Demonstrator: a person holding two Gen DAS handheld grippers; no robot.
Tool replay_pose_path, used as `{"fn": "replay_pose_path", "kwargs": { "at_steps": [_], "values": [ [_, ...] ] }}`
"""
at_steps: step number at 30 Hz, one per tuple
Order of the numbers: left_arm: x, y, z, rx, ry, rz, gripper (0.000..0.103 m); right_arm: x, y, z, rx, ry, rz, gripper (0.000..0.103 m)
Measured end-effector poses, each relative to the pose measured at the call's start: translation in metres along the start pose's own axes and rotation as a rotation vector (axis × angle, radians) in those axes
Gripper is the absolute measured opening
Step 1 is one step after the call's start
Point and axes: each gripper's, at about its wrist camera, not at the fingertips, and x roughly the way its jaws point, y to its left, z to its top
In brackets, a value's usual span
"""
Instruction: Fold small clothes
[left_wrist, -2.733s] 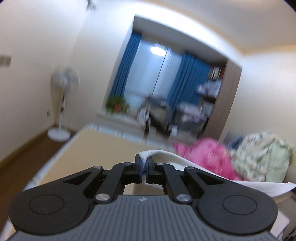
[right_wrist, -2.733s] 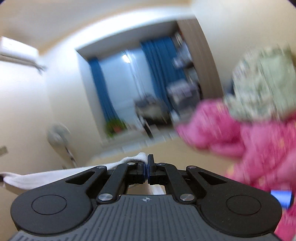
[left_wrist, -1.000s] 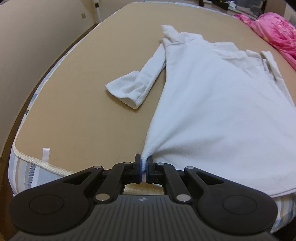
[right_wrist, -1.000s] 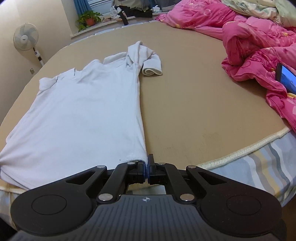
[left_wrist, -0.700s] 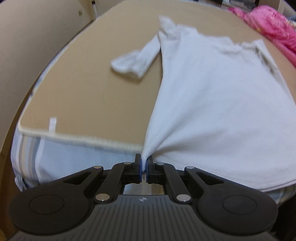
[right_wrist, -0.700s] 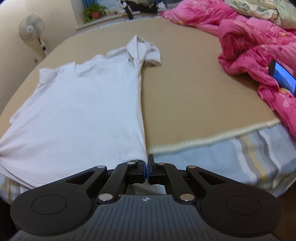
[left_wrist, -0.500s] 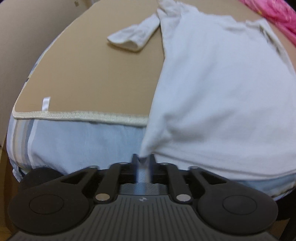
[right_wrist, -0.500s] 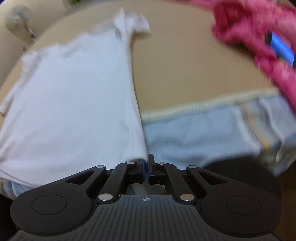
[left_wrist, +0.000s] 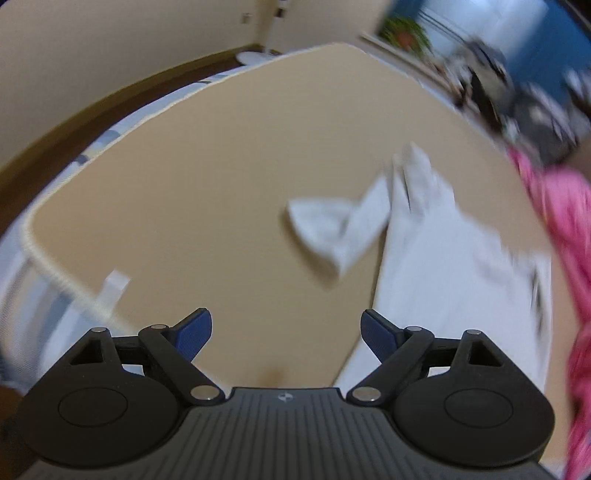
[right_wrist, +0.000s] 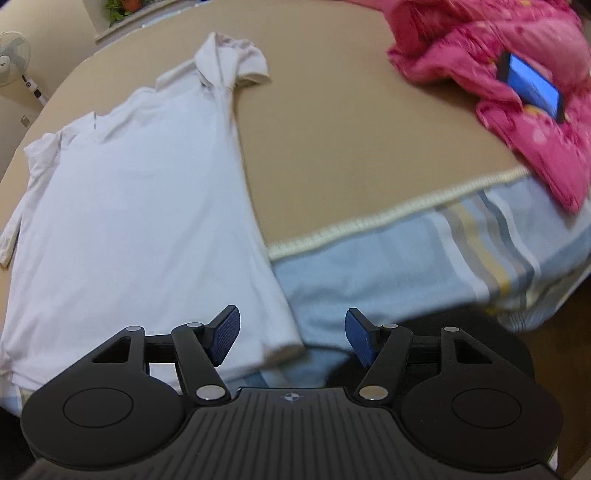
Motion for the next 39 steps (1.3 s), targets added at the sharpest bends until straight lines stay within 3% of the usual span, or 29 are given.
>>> {"fn": "replay_pose_path", "kwargs": {
  "at_steps": [4,6,8,9,10,11,12,15,18,22,26,30,33,37,39],
  "values": [
    [0.059,-0.009,0.05,-0.098,0.044,0.04,0.09,0.003,0.021,0.007,-0.046,0.001,0.005,0.065],
    [0.087,-0.013,0.069,-0.138,0.08,0.035,0.082,0.006,0.033,0.01,-0.076,0.014,0.005,0.065],
    [0.113,-0.018,0.08,-0.15,0.125,0.025,0.055,0.008,0.041,0.011,-0.098,0.029,0.001,0.065],
    [0.125,-0.022,0.083,-0.152,0.142,0.026,0.049,0.009,0.044,0.012,-0.107,0.038,-0.004,0.065],
    [0.133,-0.025,0.086,-0.15,0.148,0.024,0.034,0.011,0.047,0.013,-0.116,0.048,-0.008,0.065],
    [0.138,-0.029,0.088,-0.134,0.139,0.019,0.008,0.013,0.05,0.014,-0.124,0.057,-0.014,0.065],
    [0.14,-0.033,0.09,-0.106,0.121,0.008,0.005,0.016,0.053,0.014,-0.132,0.065,-0.022,0.065],
    [0.123,-0.036,0.104,-0.038,-0.015,0.021,0.004,0.022,0.059,0.016,-0.156,0.08,-0.045,0.065],
    [0.086,-0.016,0.156,-0.041,-0.133,0.042,0.004,0.026,0.064,0.017,-0.184,0.084,-0.063,0.065],
    [0.041,0.027,0.245,-0.03,-0.28,0.224,0.004,0.034,0.068,0.02,-0.215,0.085,-0.078,0.065],
    [0.019,0.062,0.297,-0.06,-0.312,0.385,0.004,0.043,0.074,0.022,-0.212,0.097,-0.075,0.065],
    [0.016,0.077,0.316,-0.053,-0.284,0.479,0.004,0.049,0.083,0.021,-0.239,0.115,-0.077,0.065],
    [0.003,0.084,0.317,0.008,-0.32,0.475,0.004,0.05,0.086,0.024,-0.245,0.117,-0.075,0.065],
    [-0.013,0.092,0.298,0.086,-0.388,0.357,0.004,0.053,0.086,0.028,-0.234,0.117,-0.088,0.065],
    [-0.012,0.096,0.285,0.098,-0.389,0.345,0.007,0.055,0.089,0.028,-0.247,0.122,-0.096,0.065]
  ]
}}
